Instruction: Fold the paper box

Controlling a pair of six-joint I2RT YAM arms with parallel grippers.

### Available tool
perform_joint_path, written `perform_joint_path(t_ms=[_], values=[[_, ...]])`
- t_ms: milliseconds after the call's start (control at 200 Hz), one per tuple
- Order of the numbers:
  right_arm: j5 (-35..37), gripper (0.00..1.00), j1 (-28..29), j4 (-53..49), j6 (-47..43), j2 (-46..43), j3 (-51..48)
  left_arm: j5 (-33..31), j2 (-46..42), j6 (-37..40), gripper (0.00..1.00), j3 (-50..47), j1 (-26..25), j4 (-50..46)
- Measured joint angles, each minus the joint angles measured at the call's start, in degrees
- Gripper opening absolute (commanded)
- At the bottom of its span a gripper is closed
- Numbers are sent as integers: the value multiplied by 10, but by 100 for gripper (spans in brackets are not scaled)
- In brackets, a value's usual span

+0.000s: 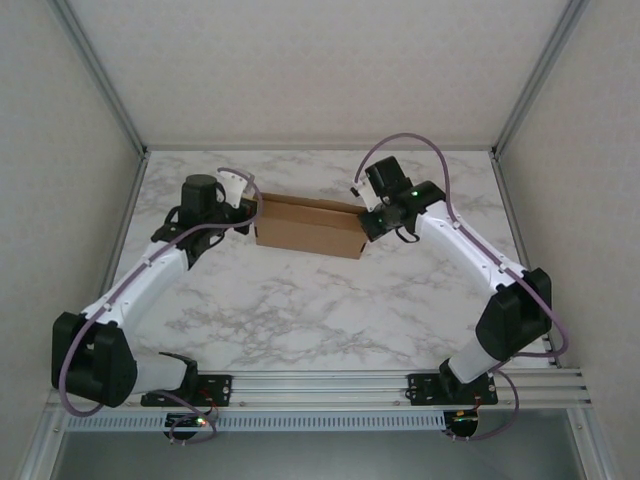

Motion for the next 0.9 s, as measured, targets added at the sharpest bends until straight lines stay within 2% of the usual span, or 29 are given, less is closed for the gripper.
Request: perform_joint_path(t_ms=[290, 901], values=[[-12, 0, -5, -35, 19, 38, 51, -15, 61, -79, 0, 53, 0, -66], [-35, 0, -14, -102, 87, 60, 106, -21, 63, -158, 0, 58, -8, -81]])
